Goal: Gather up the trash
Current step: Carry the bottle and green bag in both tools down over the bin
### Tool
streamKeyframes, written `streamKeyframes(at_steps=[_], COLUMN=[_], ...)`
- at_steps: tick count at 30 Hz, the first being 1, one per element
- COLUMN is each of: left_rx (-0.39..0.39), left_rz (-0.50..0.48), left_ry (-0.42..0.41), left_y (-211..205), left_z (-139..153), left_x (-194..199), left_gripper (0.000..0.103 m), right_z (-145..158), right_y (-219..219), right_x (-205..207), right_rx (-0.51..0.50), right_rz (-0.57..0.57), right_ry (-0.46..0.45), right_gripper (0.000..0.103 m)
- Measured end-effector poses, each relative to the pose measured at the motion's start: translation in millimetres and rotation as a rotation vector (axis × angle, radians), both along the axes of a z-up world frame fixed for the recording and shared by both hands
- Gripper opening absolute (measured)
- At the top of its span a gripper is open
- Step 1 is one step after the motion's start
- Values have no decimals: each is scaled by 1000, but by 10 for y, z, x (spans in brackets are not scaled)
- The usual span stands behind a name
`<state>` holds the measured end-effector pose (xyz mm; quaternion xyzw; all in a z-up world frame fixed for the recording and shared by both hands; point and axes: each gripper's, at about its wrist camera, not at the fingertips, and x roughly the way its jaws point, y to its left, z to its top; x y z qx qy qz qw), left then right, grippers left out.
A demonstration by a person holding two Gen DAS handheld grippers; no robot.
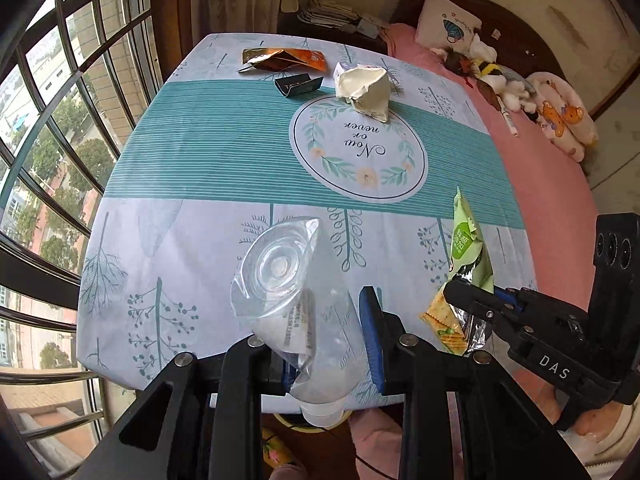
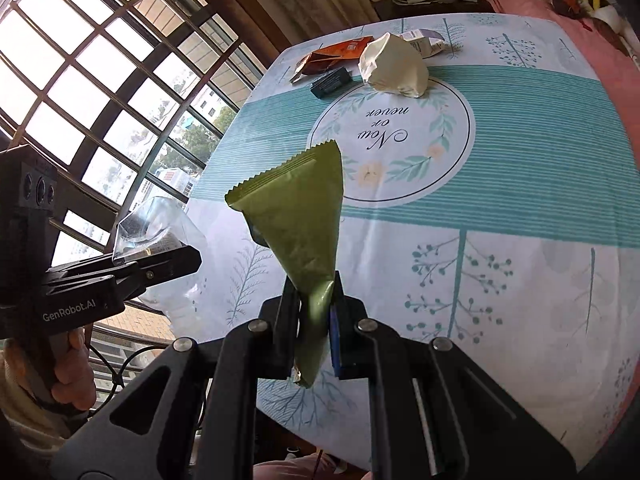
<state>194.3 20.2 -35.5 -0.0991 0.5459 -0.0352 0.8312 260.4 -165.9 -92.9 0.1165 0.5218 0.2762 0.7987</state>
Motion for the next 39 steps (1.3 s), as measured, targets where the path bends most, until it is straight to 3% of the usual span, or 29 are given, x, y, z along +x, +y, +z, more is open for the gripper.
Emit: streamKeyframes(at_steps=[11, 21, 29, 39], left_rx=[37, 26, -20, -11], left_rz=[-242, -362, -383, -391], left_ry=[-24, 51, 113, 129], left_y=[83, -210, -409, -453], left_z=[-38, -670, -1607, -3210], left_x=[-1097, -1576, -1734, -1624], left_gripper=[28, 28, 28, 28], right_z=[96, -359, -1207, -2882], right_y=[235, 267, 255, 101], right_x=[-1606, -2342, -2534, -2567], right_rx=[-33, -101, -127, -139], right_rz=[-147, -157, -118, -107], right_ry=[8, 133, 207, 274], right_gripper=[10, 10, 10, 10])
